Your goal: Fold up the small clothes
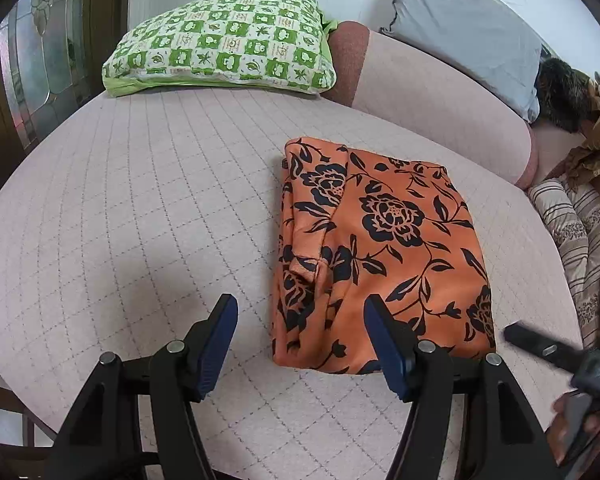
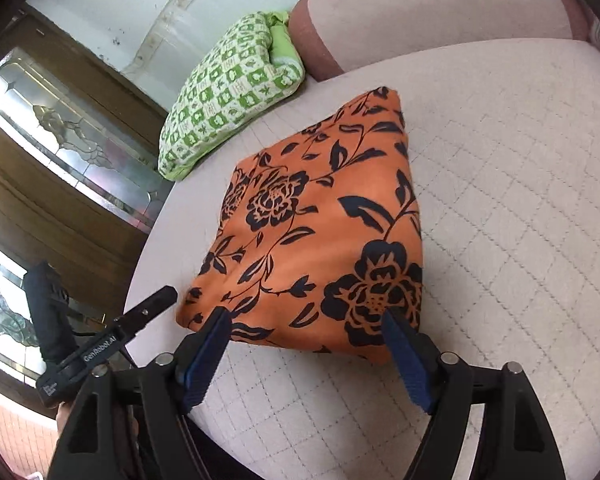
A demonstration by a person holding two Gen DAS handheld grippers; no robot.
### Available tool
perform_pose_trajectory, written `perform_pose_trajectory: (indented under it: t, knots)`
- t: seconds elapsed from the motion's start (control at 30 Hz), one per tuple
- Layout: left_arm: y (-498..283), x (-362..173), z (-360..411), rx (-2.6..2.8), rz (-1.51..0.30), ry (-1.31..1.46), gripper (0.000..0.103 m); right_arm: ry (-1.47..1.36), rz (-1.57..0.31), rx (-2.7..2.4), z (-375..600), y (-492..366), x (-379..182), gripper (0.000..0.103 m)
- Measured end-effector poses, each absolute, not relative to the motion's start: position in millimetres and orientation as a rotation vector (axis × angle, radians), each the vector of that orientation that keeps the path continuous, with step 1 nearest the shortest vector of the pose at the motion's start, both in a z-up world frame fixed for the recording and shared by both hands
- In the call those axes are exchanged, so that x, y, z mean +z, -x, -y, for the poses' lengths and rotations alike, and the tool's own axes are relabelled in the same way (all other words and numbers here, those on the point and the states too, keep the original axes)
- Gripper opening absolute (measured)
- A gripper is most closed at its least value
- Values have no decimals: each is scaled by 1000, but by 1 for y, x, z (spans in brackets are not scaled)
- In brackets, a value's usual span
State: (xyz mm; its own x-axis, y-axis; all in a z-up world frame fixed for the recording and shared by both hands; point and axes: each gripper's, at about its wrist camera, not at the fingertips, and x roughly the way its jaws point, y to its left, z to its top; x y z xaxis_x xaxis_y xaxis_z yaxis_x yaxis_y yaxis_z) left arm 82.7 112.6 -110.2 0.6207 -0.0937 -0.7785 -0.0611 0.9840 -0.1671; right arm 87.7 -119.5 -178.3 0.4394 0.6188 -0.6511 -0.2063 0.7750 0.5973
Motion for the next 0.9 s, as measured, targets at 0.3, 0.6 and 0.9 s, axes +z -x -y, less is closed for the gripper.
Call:
perform_pose_trajectory:
  t: [0.3,0.6,0.9]
  knots:
    - [-90,-118,-112,-8,-906,170,68,-425,-918,507,128,-83,-158,82]
    - [-102,-136,-114,1,-934,171,69,-374,-963,546,118,-102,-163,84]
    - [-145,-131,-113,-39,-910,167,69,-590,-1018,424,161,-196,-193,84]
